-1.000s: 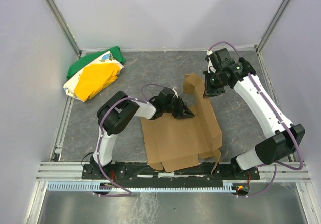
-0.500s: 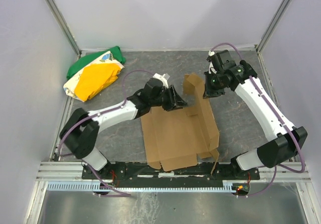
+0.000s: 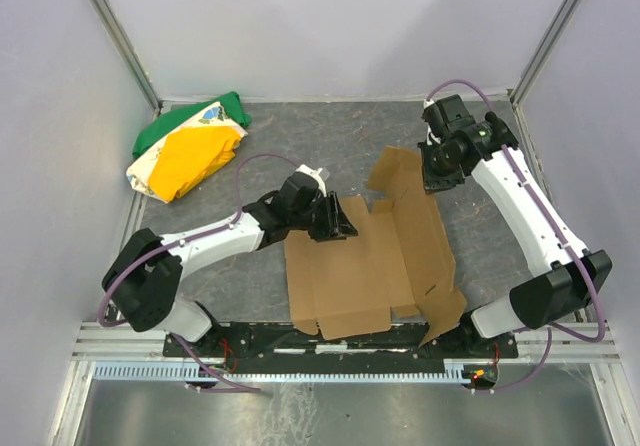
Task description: Fold the paper box
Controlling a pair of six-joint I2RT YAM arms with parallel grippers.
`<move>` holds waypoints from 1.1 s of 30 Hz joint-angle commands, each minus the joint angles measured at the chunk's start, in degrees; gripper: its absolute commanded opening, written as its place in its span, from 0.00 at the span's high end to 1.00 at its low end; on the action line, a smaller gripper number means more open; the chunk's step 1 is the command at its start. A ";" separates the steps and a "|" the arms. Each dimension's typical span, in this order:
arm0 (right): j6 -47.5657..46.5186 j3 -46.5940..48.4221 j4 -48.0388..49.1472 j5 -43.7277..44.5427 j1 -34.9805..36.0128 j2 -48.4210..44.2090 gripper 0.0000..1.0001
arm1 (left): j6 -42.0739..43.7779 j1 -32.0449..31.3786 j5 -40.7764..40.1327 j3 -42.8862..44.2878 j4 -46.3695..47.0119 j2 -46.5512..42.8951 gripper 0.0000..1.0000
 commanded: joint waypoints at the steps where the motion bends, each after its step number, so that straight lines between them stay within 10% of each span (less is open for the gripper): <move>1: -1.31 -1.49 -4.47 0.27 0.01 0.12 0.99 | 3.57 -1.99 2.88 4.86 -0.15 0.87 0.54; 9: -0.60 0.10 -4.16 -1.09 0.02 2.10 0.98 | 17.19 -13.37 7.34 10.30 -7.41 -0.39 0.57; 19: 0.96 -0.25 -3.43 -3.04 0.05 2.19 0.98 | 35.54 -27.64 -7.38 8.54 -10.29 -3.58 0.51; 33: 1.44 0.72 -3.71 -3.97 0.08 -0.24 0.98 | 35.03 -30.85 -9.21 5.88 -2.51 -3.83 0.46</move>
